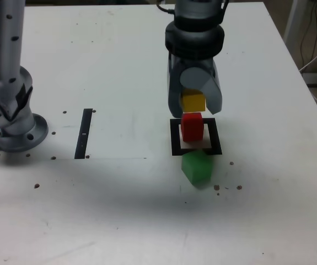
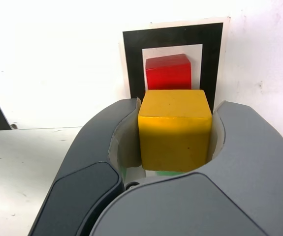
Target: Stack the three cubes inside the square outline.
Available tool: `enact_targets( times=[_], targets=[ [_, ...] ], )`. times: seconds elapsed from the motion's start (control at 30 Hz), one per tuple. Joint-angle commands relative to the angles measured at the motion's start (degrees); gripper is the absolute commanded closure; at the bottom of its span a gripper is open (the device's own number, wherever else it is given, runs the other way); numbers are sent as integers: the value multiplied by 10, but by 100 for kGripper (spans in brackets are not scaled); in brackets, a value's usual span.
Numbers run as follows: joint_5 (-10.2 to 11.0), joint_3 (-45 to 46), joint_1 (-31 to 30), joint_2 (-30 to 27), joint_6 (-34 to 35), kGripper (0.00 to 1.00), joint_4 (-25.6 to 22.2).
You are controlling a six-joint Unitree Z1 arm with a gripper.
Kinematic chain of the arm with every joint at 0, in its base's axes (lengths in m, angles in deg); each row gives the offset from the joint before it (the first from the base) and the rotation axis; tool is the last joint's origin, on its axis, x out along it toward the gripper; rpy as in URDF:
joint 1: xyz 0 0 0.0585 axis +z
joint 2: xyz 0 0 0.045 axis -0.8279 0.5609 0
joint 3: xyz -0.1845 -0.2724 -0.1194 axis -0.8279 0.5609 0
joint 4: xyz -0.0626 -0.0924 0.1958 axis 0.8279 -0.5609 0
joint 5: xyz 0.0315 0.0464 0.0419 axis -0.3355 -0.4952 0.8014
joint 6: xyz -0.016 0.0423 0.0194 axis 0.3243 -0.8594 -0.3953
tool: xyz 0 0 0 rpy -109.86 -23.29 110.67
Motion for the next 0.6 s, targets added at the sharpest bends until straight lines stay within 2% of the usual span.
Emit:
enact_targets(
  times=[0.0, 0.57],
  targets=[
    [-2, 2, 1, 8, -1, 72, 9],
    [11, 24, 10, 27, -3, 72, 34]
  ],
)
